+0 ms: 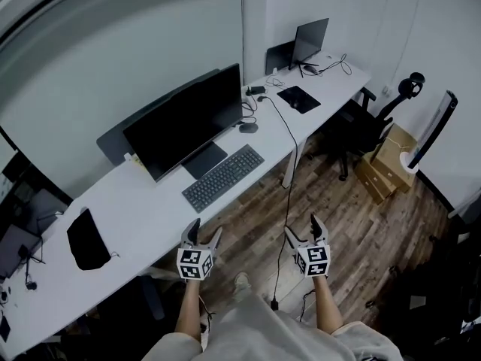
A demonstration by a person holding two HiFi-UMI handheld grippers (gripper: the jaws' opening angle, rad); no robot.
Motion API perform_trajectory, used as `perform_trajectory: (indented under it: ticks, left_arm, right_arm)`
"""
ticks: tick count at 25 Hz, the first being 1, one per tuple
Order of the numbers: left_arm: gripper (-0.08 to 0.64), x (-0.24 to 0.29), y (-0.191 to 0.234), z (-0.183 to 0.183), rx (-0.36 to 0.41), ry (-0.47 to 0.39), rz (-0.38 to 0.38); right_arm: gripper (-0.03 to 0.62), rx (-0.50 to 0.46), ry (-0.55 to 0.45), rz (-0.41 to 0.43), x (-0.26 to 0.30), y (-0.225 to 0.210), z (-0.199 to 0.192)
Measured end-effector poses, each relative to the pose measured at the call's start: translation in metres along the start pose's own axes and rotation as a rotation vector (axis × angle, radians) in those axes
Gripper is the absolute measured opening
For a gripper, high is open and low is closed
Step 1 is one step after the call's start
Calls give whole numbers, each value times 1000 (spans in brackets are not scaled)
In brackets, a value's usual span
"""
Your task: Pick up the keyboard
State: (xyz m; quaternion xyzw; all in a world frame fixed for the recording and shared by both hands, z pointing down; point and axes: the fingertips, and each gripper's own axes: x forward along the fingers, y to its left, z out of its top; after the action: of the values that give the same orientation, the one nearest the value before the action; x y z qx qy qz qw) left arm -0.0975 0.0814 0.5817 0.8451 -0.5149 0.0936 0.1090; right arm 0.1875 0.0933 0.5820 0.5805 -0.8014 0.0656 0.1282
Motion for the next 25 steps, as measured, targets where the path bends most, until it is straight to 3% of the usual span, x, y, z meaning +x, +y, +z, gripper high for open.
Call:
perform_trajectory:
  ticks: [14,25]
  left_arm:
    - [300,119,69,36,8,6,-76]
    - [300,165,96,45,25,21,-121]
  right_arm:
    - [394,11,25,-77,113,-28,32]
    - [393,30,38,-142,149,-41,33]
